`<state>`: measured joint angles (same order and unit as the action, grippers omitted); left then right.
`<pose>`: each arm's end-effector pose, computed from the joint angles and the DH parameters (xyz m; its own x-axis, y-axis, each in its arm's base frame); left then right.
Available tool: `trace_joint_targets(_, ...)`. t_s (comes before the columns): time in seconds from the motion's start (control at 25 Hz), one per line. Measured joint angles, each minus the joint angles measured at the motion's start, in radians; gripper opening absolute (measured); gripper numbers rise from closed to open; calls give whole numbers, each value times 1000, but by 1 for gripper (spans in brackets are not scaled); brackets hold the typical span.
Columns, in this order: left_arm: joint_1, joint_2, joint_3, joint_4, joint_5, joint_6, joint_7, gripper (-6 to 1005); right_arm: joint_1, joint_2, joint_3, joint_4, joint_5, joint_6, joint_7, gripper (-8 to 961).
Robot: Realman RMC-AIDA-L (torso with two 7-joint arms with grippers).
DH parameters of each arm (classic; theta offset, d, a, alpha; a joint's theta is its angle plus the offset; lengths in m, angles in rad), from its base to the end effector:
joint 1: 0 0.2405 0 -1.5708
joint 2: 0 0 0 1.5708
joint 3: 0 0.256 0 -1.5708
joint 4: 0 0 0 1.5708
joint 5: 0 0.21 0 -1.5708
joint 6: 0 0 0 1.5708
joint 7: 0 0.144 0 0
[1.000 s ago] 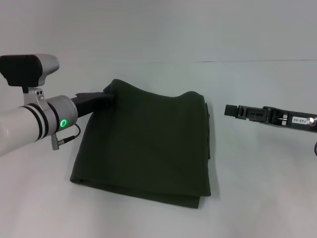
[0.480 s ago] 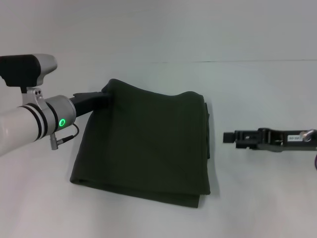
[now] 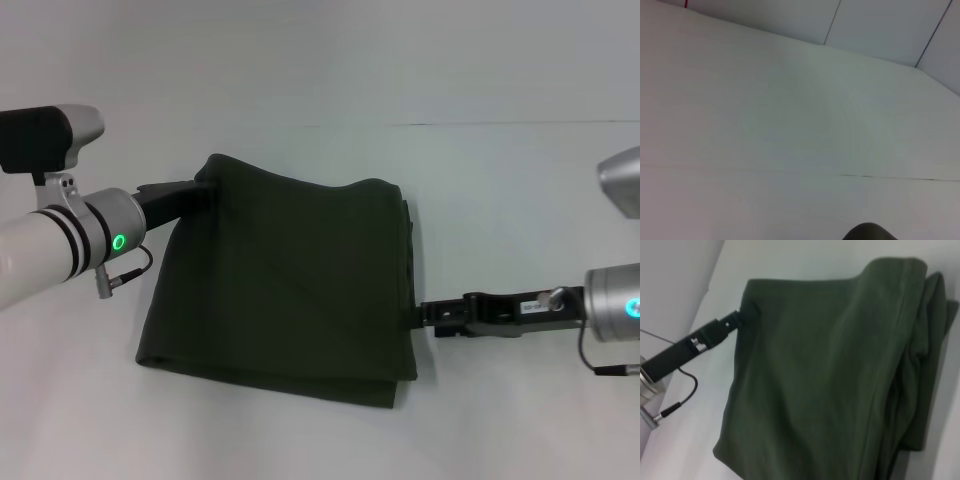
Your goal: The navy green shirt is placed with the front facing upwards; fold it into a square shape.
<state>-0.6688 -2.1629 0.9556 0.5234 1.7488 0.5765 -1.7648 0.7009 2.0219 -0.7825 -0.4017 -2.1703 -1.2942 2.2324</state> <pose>-0.2635 0.4246 -0.0451 0.5066 0.5616 0.6542 0.8615 -0.2987 -0.4107 0.2702 0.3577 -0.0407 0.2392 -0.9294 -0.2812 -0.9601 -0.2697 0.0746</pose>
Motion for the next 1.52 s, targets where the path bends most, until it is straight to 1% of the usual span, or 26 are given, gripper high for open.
trace_joint_targets(0.08, 0, 0, 0, 0, 0, -9, -4, 62, 11, 6, -9, 16, 0, 17, 0, 789)
trace_joint_targets(0.4, -2, 0, 0, -6, 0, -24, -10, 61, 42, 56, -13, 21, 4, 101, -10, 789)
trace_joint_targets(0.52, -2, 0, 1, -7, 0, -24, -11, 61, 50, 67, -14, 22, 7, 117, -13, 767)
trace_joint_targets(0.72, -2, 0, 2, -7, 0, -24, -10, 62, 68, 69, -19, 43, 8, 130, -12, 711)
trace_joint_targets(1.12, -2, 0, 3, -6, 0, -24, -10, 65, 67, 70, -16, 62, 10, 188, -14, 600)
trace_joint_targets(1.52, -2, 0, 4, -6, 0, -24, -10, 64, 68, 70, -9, 64, 15, 195, -28, 123)
